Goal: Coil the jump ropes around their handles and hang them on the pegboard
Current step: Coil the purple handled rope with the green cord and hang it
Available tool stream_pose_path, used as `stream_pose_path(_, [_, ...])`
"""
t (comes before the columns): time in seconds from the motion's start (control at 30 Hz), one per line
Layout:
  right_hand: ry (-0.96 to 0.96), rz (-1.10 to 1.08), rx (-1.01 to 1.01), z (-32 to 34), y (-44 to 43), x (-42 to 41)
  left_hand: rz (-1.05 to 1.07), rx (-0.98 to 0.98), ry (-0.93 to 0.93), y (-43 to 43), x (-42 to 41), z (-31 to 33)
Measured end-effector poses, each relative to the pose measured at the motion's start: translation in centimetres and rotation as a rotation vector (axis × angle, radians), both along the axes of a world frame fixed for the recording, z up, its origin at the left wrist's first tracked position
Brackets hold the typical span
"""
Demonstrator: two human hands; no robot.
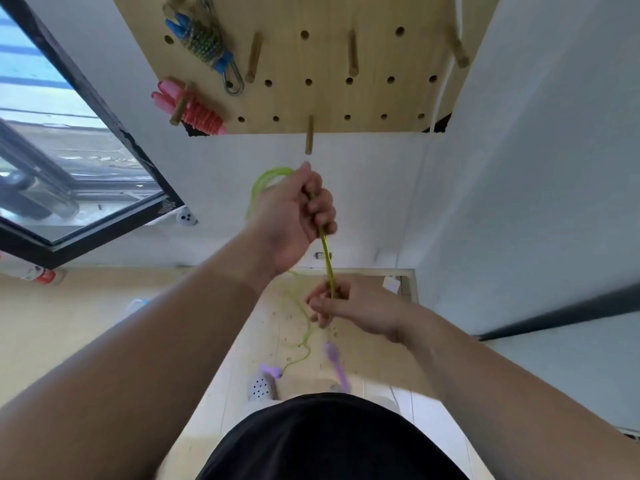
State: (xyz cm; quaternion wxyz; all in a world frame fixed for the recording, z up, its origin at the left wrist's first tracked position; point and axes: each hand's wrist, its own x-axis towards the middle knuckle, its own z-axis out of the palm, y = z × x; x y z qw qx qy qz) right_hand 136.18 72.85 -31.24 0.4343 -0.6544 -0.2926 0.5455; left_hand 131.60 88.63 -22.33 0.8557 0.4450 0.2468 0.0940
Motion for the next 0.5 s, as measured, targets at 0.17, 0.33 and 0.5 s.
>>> stream_pose_path(0.17, [-0.173, 0.026, -0.354, -4.8, -3.6, -1.0, 0.258, -0.092, -0.07, 4.6, 1.3, 2.2])
stream_pose_path(0.33, [-0.313, -0.007, -0.375, -5.6, -4.4, 0.3, 0.444, -0.097, -0.03, 8.0, 1.7, 1.7])
stream_pose_path(0.5, [0.022, -0.285, -0.168, -3.6, -2.2, 0.1, 0.245, 0.155, 0.316, 8.9, 0.8, -1.3])
